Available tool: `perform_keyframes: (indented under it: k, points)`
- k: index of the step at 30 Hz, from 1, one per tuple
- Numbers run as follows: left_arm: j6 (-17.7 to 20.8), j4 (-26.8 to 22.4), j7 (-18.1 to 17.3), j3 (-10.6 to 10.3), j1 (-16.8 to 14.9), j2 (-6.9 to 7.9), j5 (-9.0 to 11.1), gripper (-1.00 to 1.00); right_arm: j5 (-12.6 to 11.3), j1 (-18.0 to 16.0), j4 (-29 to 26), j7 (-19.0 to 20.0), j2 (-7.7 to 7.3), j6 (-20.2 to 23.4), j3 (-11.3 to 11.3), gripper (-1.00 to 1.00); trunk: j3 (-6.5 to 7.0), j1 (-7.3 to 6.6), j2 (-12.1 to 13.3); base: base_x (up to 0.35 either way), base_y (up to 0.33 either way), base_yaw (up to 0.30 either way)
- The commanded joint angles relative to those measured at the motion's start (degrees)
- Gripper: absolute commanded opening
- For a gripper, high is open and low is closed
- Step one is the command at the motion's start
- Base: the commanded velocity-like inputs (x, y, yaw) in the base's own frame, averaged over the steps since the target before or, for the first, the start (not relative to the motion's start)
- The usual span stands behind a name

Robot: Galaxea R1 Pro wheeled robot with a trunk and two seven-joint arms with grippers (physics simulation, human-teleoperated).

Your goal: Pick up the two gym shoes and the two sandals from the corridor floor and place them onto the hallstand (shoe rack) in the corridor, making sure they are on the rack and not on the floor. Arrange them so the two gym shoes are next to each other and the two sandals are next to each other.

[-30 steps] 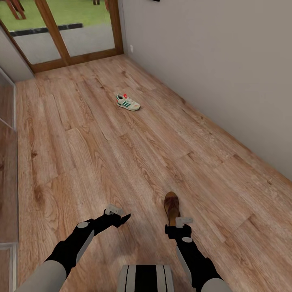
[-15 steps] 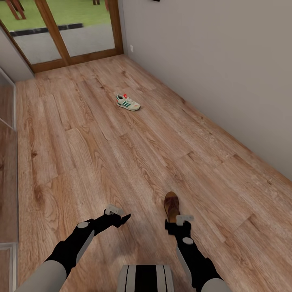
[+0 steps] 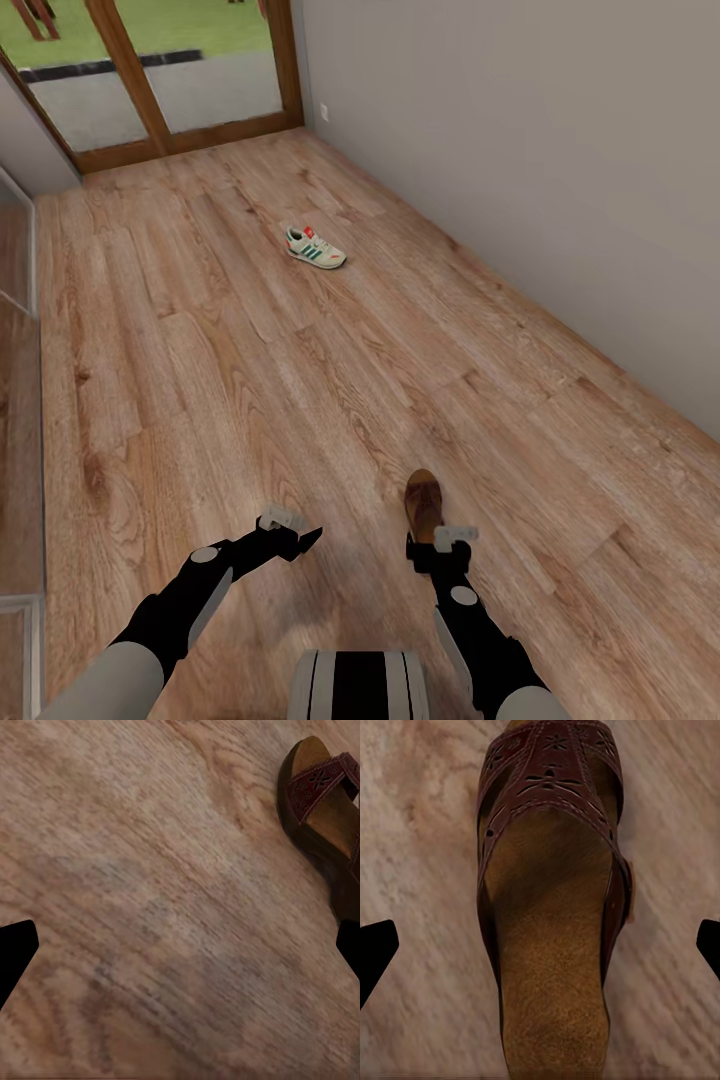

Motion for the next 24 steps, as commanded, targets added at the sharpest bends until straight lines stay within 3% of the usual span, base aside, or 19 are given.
perform_keyframes:
  k: [1,24]
  points:
    - [0.3,0.0,0.0,-0.2,0.0,0.06,0.5,1.0,0.6,0.0,0.0,-0.4,0.0,0.0,0.1,1.0,-0.29,0.01,0.0,0.0,0.0,0.0]
    - [0.3,0.0,0.0,-0.1,0.0,0.06,0.5,1.0,0.6,0.0,0.0,-0.6,0.0,-0.1,0.0,1.0,-7.36,0.61,-0.3,0.0,0.0,0.0]
